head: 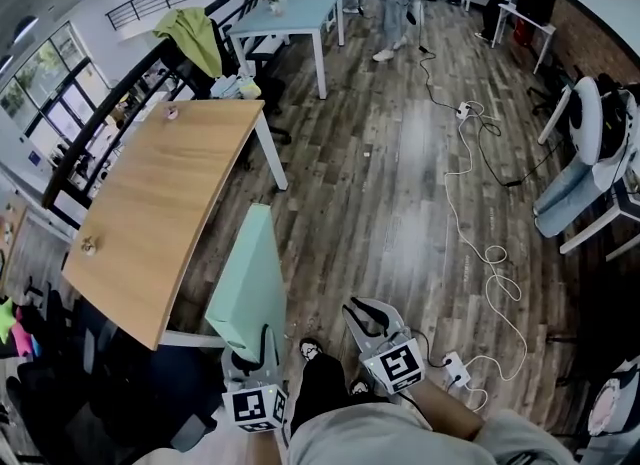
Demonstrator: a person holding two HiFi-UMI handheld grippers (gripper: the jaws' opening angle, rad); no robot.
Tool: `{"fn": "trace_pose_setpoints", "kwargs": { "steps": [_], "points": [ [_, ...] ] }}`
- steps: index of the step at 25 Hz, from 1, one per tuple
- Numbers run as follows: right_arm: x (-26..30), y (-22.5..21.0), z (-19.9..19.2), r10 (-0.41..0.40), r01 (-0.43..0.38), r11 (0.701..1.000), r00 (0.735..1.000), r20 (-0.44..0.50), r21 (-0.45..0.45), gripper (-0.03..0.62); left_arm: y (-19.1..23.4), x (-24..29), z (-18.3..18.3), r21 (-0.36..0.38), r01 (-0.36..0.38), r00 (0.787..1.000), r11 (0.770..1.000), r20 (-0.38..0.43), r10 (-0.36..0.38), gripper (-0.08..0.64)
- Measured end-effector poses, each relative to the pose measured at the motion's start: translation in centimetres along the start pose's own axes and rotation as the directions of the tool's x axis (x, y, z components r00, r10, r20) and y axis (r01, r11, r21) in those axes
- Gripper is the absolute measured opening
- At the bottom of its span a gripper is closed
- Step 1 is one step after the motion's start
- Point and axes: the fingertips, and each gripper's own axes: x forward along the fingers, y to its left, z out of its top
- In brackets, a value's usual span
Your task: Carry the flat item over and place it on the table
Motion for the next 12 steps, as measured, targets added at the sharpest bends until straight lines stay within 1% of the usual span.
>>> {"fn": "trace_pose_setpoints", "kwargs": {
  "steps": [4, 7, 12],
  "points": [
    [3.2, -0.5, 0.5, 0.004, -0.004, 1.0, 1.0, -0.004, -0.01, 0.084, 1.7, 2.5, 0.4, 0.01, 0.052, 0.999, 0.999, 0.0, -0.052, 0.147],
    [6.2, -0.3, 1.2, 0.014, -0.014, 1.0, 1.0, -0.008, -0.005, 0.084, 3.5, 4.5, 1.1, 0.029, 0.07, 0.998, 0.997, 0.003, -0.07, 0.147],
    [11.1, 0.0, 2.3, 0.03, -0.03, 0.999, 0.999, -0.026, -0.023, 0.088, 6.5, 7.2, 2.4, 0.032, 0.123, 0.992, 0.992, 0.013, -0.123, 0.147]
  ]
}}
